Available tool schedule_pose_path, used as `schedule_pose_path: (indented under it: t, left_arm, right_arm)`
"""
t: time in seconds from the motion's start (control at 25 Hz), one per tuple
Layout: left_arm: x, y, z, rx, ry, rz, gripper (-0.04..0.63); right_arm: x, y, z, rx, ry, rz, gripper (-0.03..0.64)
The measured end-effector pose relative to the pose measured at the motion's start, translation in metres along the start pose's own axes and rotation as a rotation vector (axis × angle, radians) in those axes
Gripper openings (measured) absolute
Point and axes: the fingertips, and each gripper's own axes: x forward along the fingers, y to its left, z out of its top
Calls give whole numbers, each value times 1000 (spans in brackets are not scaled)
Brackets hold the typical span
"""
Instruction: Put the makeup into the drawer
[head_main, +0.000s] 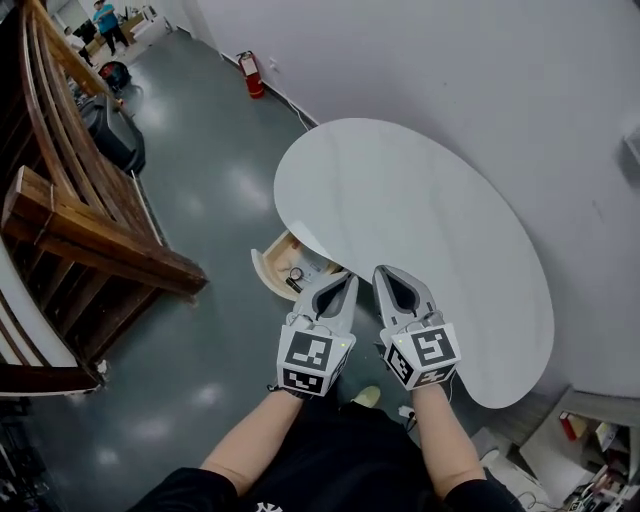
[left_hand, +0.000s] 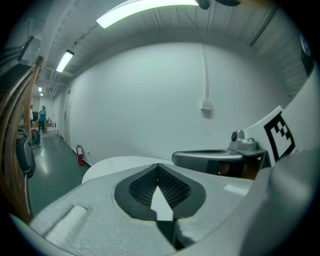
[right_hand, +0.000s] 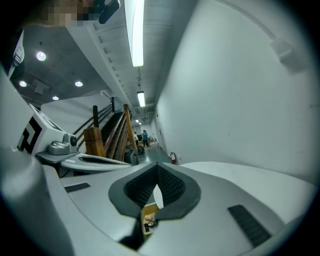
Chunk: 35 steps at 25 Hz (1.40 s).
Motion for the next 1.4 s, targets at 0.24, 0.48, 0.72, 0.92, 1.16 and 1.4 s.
schedule_pose_path:
  t: [0.24,0.48,0.72,0.92,1.16,1.4]
  left_arm:
    - [-14,-33,25,26,-48,-25,9]
    - [-25,-65,47,21,-89,-56,9]
    - [-34,-90,65,28,-129,-79,9]
    - [-45,-103,74,41,-151,-89,9]
    - [-56,-122,82,50,-170,-104,9]
    - [-65,-134,85,65,-179,-115,9]
  right_arm:
    - [-36,-2,27,-35,-48,-18,15]
    - [-72,-12,53,-55,-90,-48,14]
    - [-98,-12,73,-84,-130,-60,14]
    - [-112,-6,80,-82,-151,-60,14]
    - [-132,-4,85,-89,-165,-66,14]
    - [-149,1,87,-94,-178,-79,14]
